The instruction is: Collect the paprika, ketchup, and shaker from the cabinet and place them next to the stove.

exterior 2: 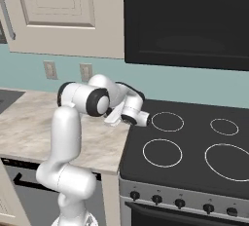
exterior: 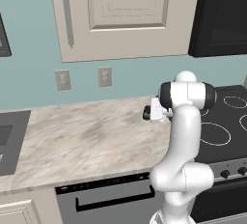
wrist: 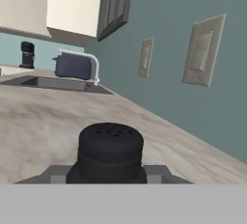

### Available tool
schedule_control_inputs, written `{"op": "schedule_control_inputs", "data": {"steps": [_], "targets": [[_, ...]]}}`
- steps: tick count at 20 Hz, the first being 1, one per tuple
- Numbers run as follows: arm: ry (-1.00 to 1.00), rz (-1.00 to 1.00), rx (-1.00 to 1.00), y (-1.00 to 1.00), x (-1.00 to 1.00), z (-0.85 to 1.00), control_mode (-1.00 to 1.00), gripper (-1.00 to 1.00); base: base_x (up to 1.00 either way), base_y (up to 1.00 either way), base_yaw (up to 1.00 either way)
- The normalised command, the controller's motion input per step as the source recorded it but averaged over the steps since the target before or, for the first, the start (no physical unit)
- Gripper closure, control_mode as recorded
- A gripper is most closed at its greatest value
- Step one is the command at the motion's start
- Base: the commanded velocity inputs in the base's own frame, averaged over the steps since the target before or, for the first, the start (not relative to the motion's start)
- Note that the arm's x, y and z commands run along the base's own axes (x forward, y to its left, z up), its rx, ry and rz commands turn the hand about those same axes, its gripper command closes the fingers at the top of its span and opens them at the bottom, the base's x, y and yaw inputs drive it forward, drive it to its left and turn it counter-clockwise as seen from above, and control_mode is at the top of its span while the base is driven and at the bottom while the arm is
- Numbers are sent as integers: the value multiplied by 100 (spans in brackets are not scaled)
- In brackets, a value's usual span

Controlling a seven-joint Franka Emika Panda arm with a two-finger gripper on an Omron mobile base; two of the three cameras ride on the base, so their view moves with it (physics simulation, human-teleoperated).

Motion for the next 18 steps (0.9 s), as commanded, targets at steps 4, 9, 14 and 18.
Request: {"op": "schedule_control_inputs", "data": {"steps": [4,9,14,18], "targets": [[0,0,0,0,5,-29,-100,100,0,0,0],[0,0,-1,0,0,-29,-100,-100,0,0,0],[0,0,0,0,0,-9,-100,-100,0,0,0],[0,0,-2,0,0,0,-100,-100,0,0,0]]}}
